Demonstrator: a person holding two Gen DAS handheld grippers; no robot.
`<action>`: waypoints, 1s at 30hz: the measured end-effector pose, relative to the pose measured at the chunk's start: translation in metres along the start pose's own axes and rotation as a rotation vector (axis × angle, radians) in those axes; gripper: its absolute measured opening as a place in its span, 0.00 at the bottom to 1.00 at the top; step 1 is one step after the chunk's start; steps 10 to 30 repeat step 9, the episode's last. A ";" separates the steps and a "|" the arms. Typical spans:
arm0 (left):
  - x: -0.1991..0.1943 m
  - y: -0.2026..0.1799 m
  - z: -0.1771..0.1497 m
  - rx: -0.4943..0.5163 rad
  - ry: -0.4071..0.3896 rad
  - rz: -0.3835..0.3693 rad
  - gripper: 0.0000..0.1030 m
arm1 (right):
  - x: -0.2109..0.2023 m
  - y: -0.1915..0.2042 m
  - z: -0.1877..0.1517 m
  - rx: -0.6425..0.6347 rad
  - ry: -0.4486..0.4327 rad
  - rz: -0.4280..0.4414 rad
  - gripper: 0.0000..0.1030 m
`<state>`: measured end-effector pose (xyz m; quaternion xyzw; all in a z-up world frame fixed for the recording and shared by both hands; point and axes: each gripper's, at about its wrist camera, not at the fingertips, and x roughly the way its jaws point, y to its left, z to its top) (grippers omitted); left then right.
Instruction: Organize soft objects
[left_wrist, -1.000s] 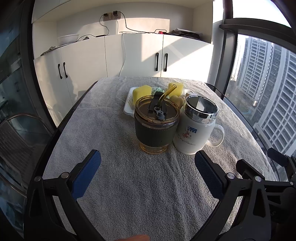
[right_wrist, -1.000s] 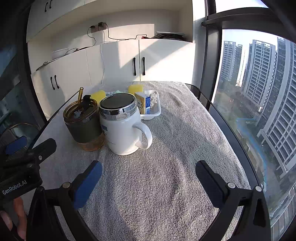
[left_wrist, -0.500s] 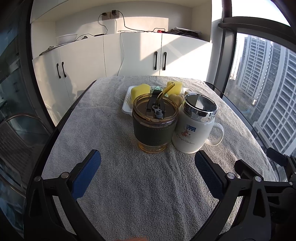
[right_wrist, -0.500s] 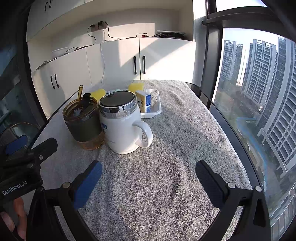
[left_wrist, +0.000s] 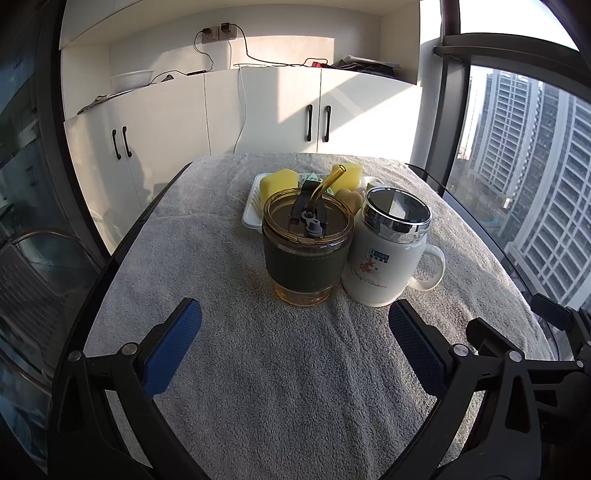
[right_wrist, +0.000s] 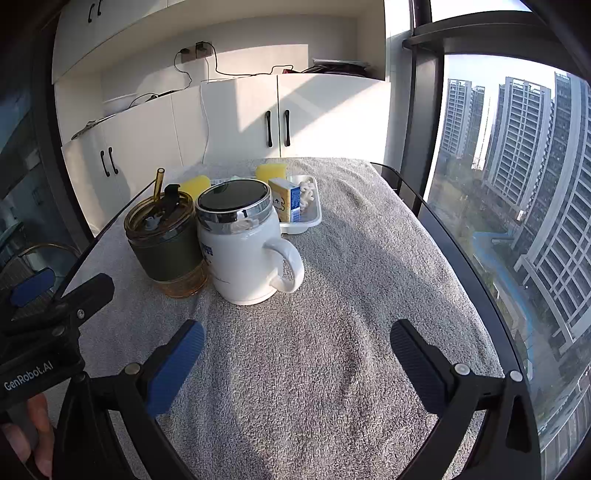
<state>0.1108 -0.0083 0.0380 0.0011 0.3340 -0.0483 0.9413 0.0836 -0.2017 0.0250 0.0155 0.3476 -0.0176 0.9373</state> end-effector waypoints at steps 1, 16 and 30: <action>0.000 0.000 0.000 0.000 0.000 -0.001 1.00 | 0.000 0.000 0.000 0.000 0.000 0.000 1.00; 0.000 0.000 0.000 -0.001 0.002 -0.001 1.00 | 0.001 -0.001 0.000 -0.001 0.001 -0.003 1.00; 0.000 0.000 0.000 -0.001 0.002 -0.001 1.00 | 0.001 -0.001 0.000 -0.001 0.001 -0.003 1.00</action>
